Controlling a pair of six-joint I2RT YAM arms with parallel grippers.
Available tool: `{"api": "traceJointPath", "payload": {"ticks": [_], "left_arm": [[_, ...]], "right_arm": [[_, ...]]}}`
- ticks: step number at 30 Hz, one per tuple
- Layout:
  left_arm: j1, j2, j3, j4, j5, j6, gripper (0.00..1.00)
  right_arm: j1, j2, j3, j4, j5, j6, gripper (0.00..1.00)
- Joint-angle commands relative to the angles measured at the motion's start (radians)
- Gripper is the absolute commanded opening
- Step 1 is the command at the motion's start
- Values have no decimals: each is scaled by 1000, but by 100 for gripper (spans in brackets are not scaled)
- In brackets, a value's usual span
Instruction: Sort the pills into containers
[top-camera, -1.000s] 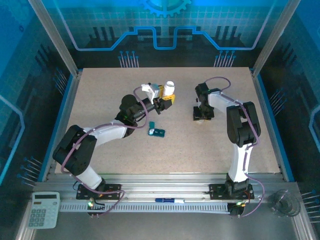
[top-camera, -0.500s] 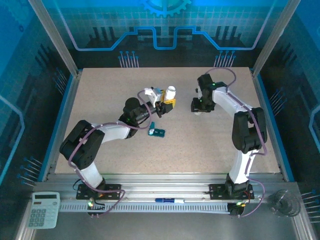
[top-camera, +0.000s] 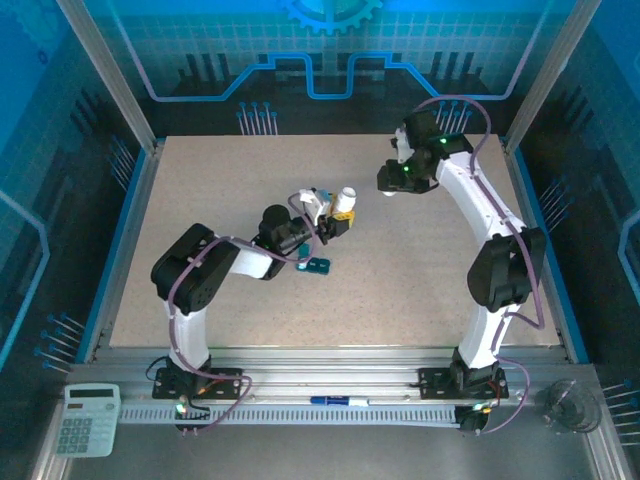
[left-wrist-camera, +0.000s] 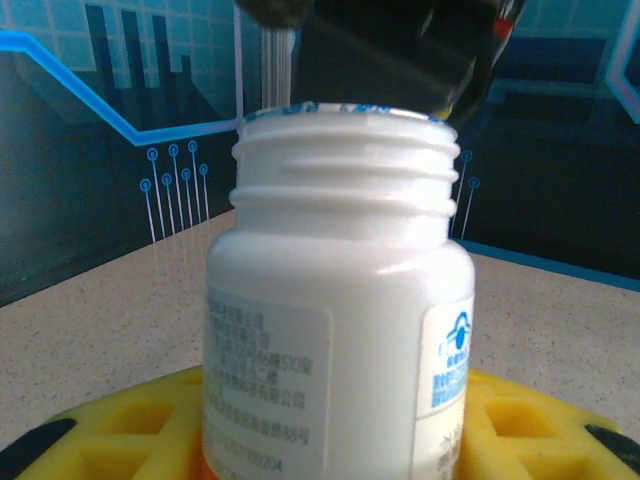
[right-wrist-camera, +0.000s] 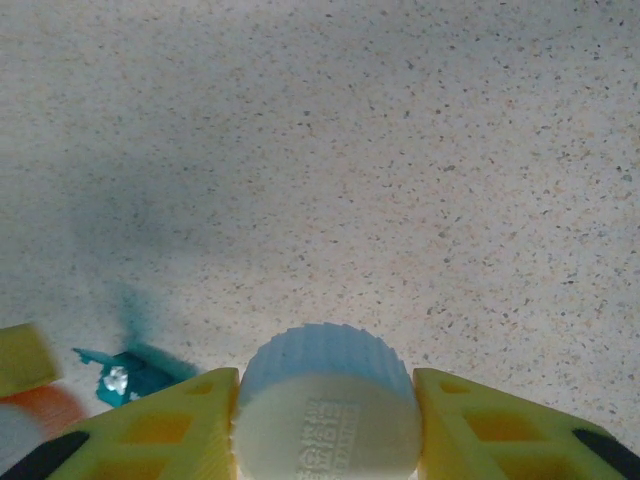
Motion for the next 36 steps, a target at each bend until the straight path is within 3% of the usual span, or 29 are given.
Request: {"api": "traceJointPath", "payload": {"ticks": [1, 18, 36], "left_arm": [[6, 52, 25, 117, 39, 36, 0], [6, 160, 107, 56, 114, 125, 0], [6, 161, 114, 50, 124, 150, 0]], "right_arm": [[17, -14, 65, -88, -47, -17, 44], [76, 64, 221, -238, -175, -110, 44], [129, 104, 183, -260, -188, -145, 44]]}}
